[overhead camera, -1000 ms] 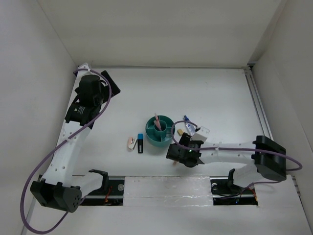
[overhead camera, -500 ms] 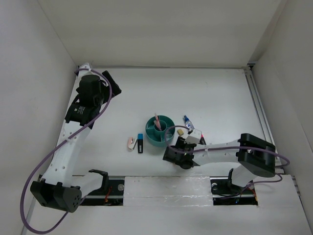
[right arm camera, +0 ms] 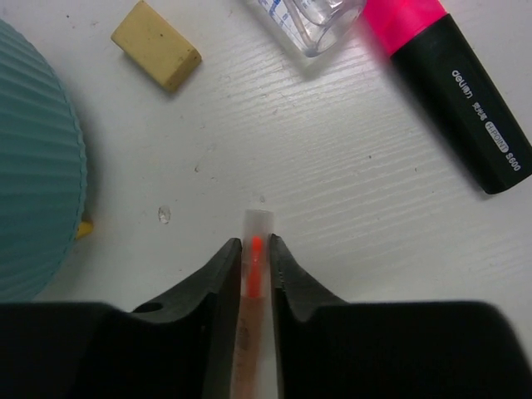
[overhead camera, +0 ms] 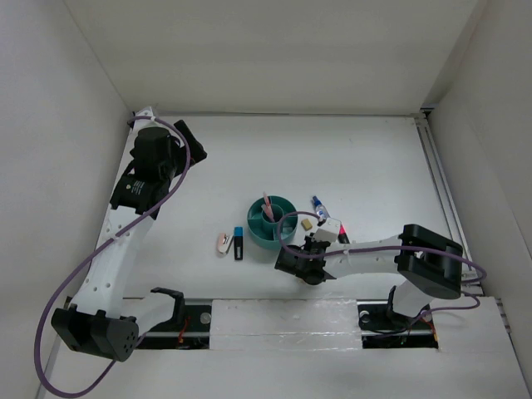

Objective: Sort the stationery into containers
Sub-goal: Pick up the pen from the center of the board.

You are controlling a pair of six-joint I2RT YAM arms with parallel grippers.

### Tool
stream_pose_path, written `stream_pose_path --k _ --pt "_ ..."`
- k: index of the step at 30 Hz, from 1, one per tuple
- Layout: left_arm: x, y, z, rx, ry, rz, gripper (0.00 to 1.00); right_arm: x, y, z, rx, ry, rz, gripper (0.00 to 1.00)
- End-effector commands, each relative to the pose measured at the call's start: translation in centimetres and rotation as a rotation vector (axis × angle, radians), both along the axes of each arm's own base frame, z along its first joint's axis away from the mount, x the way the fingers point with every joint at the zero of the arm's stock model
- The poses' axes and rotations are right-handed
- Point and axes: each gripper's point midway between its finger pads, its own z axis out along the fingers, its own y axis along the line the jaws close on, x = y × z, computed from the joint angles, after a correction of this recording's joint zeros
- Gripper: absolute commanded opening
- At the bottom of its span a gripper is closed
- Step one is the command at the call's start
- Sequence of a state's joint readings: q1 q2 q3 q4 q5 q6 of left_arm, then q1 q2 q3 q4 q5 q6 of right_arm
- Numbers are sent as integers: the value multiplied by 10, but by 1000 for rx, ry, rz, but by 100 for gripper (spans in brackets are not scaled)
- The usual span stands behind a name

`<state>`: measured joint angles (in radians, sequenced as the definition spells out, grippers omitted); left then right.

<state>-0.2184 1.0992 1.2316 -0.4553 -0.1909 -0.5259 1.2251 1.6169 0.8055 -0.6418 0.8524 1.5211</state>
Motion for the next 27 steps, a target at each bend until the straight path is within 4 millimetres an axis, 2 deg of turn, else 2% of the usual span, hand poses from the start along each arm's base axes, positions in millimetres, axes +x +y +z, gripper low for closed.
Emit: stream_pose_path --k 1,3,4,6,7,9,11,13,15,16,18,21,23,24,25,26,27 --pt "-2 1 31 -7 -88 -6 100 -1 15 -3 66 29 -7 22" --pt "-2 1 31 -7 -88 -6 100 -1 16 -3 73 27 -13 15" --pt "-2 1 31 -7 -88 -6 100 -2 14 -3 64 30 -13 6" --pt "-2 1 31 -7 -88 -6 100 -3 11 -2 59 34 -30 0" --pt "-2 1 31 -7 -88 -6 100 -4 7 -2 47 39 -37 0" --pt "-2 2 27 -5 -79 -6 100 -2 12 11 71 32 -46 0" --pt "-2 2 27 -5 -79 -6 100 0 5 30 75 -4 -62 0" --pt "-2 2 27 -5 -79 -6 100 -1 0 58 96 -55 -65 0" --pt "0 1 25 -12 -71 -2 100 5 -7 82 91 -129 -69 0" --pt "0 1 25 -12 -71 -2 100 8 -8 102 109 -158 -73 0" --pt "0 1 25 -12 -71 -2 100 18 -11 130 96 -245 -56 0" --pt "2 0 22 -10 -62 -2 100 36 -1 174 84 -392 21 0" --pt "2 0 22 -10 -62 -2 100 44 -1 189 89 -449 33 0" --pt "2 0 22 -10 -62 -2 100 55 11 221 106 -528 95 0" --pt "2 2 22 -6 -62 6 100 59 26 230 138 -538 203 0" --pt "2 2 22 -6 -62 6 100 67 26 222 118 -557 293 0" --pt "2 2 22 -6 -62 6 100 71 34 276 193 -739 409 0"
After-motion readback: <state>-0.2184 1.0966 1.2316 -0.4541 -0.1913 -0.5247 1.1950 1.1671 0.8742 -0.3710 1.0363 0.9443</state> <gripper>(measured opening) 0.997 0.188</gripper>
